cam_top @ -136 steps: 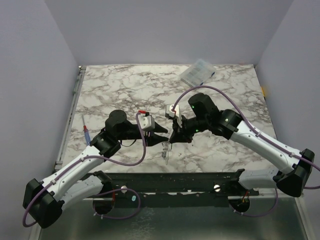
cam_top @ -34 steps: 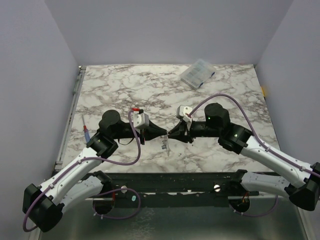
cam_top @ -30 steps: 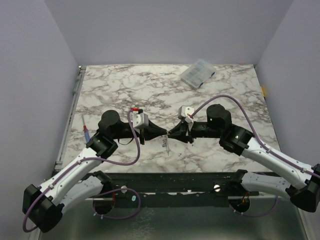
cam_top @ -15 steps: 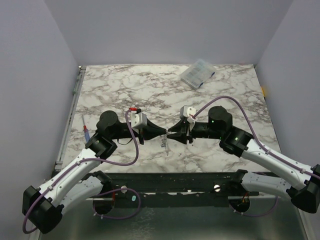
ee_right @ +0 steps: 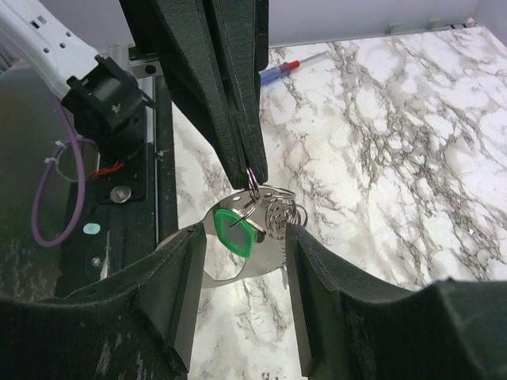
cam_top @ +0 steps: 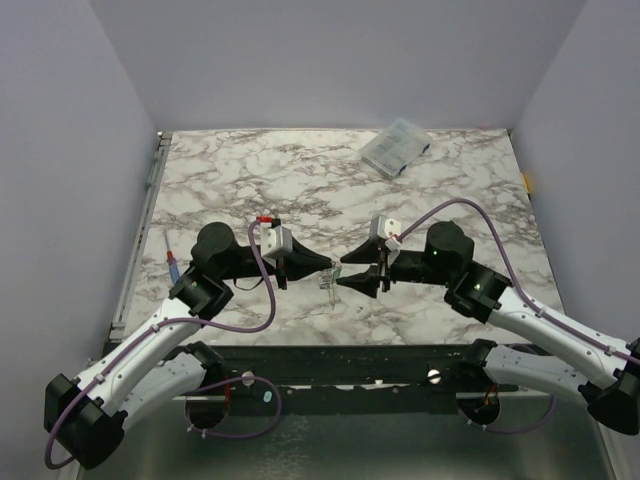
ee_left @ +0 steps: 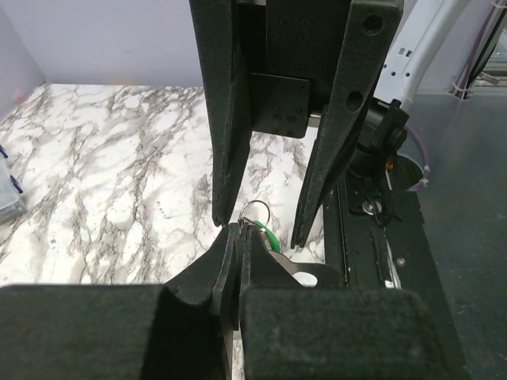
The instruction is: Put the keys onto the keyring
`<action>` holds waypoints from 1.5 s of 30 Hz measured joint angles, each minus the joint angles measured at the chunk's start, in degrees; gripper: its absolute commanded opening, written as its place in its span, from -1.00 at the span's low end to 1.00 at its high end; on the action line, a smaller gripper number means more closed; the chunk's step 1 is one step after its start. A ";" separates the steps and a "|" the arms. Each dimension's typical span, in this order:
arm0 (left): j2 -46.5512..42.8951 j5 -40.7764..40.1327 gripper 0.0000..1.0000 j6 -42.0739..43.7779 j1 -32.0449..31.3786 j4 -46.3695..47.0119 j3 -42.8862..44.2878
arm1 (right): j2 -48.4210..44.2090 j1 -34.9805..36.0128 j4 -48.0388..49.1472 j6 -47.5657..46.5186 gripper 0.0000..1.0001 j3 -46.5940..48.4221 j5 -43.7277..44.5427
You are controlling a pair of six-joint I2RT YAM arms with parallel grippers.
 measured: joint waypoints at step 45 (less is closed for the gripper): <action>-0.72 -0.02 -1.00 -0.90 0.28 1.03 -0.44 | 0.37 0.00 18.82 10.95 -0.48 -6.93 2.69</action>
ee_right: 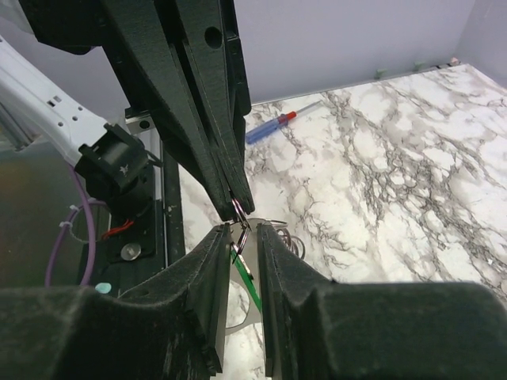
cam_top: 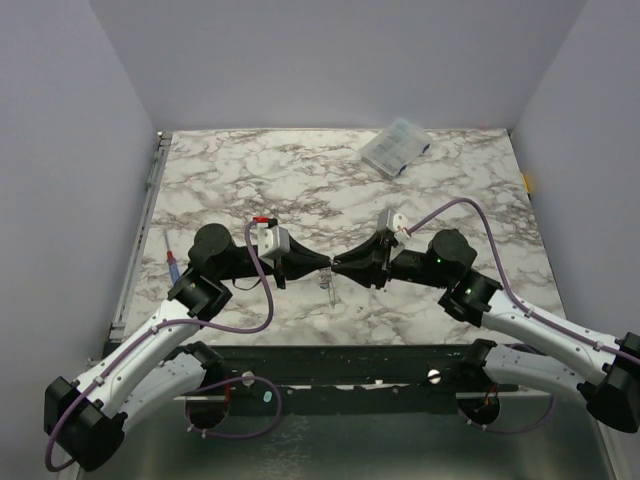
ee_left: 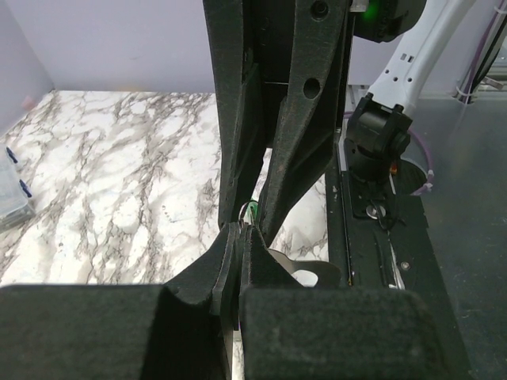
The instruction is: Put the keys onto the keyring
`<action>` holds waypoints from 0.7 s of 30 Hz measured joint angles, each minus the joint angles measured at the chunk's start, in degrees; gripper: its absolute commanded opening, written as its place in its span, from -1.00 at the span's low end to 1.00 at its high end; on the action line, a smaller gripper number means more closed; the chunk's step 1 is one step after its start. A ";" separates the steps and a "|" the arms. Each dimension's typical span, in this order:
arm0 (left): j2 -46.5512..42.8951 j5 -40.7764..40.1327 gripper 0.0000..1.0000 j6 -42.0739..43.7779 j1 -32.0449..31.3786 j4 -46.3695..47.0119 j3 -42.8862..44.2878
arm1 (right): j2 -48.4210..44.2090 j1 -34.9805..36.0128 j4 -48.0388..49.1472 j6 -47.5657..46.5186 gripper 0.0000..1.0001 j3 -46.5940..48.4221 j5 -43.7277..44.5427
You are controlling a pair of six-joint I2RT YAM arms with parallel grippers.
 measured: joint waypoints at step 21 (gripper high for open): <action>-0.79 0.09 -1.00 -2.54 0.09 2.75 -1.07 | -0.26 0.00 4.76 -0.07 -0.99 -1.92 0.46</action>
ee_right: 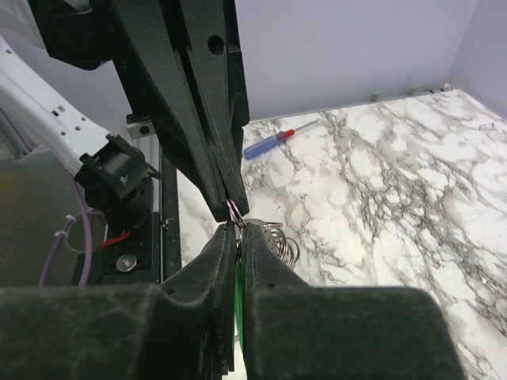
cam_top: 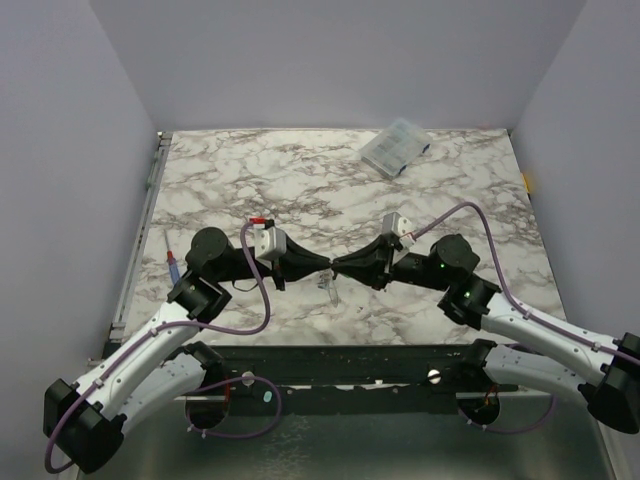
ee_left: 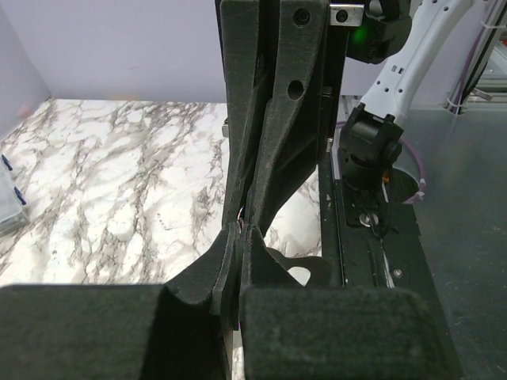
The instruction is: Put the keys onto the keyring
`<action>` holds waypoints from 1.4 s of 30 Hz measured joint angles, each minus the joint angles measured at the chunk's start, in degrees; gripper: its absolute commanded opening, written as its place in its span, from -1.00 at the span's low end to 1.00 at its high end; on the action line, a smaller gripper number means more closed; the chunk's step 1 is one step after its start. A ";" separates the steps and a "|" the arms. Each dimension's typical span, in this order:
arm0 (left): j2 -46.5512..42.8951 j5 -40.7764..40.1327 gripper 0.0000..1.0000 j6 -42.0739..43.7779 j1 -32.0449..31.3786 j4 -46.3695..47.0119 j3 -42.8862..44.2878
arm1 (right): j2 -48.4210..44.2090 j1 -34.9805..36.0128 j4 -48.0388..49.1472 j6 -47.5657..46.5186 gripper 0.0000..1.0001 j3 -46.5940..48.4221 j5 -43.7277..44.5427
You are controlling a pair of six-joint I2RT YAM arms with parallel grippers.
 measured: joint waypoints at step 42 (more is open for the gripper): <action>7.28 -12.13 -0.09 8.15 -0.42 -11.56 7.23 | 1.86 0.04 -27.36 -11.23 -0.99 10.95 14.78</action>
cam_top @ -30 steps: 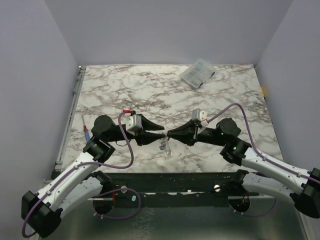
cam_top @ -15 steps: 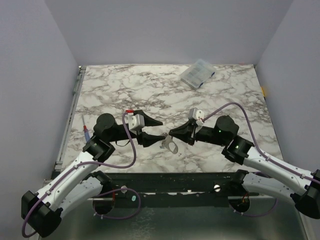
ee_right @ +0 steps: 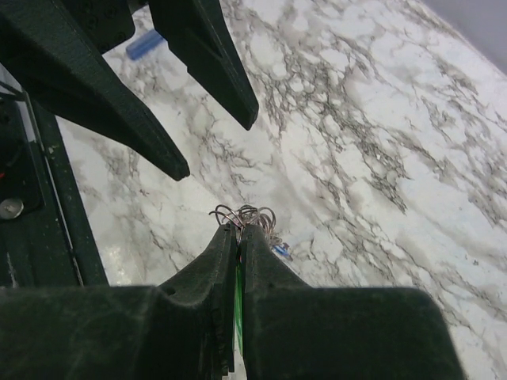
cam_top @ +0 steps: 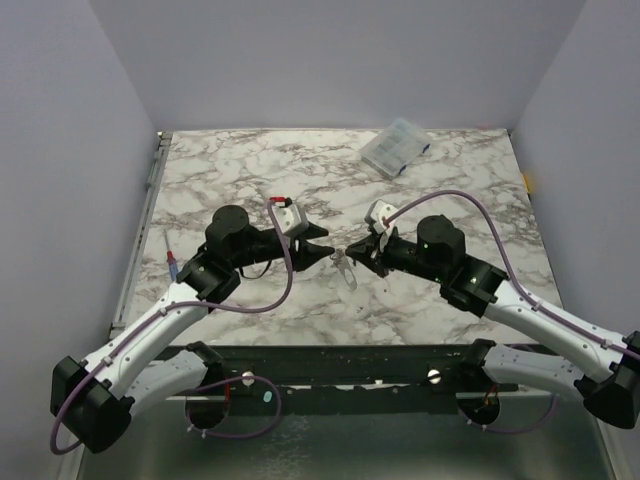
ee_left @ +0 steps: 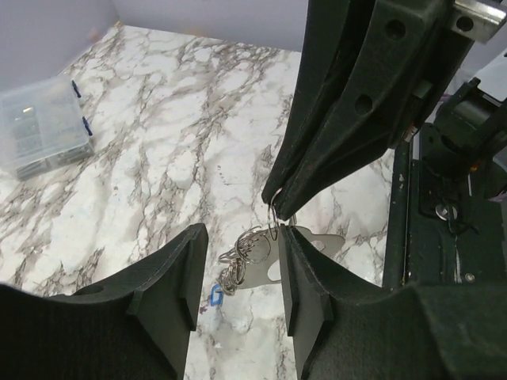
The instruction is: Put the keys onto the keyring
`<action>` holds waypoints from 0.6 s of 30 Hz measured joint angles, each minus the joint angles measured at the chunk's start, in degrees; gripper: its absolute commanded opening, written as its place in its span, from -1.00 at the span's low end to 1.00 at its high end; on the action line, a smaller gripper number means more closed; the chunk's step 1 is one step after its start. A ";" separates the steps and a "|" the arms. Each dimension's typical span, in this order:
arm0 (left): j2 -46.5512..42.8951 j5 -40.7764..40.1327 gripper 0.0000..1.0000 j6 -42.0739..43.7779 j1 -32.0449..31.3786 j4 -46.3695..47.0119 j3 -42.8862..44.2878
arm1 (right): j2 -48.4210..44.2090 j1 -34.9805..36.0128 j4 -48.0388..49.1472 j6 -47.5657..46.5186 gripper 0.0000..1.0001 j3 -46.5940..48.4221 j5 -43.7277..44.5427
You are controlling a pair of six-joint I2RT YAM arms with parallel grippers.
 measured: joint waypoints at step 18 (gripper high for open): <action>5.51 -0.48 -0.21 1.14 -3.50 -3.02 2.97 | 1.07 0.00 -3.45 -0.87 -0.99 1.38 1.25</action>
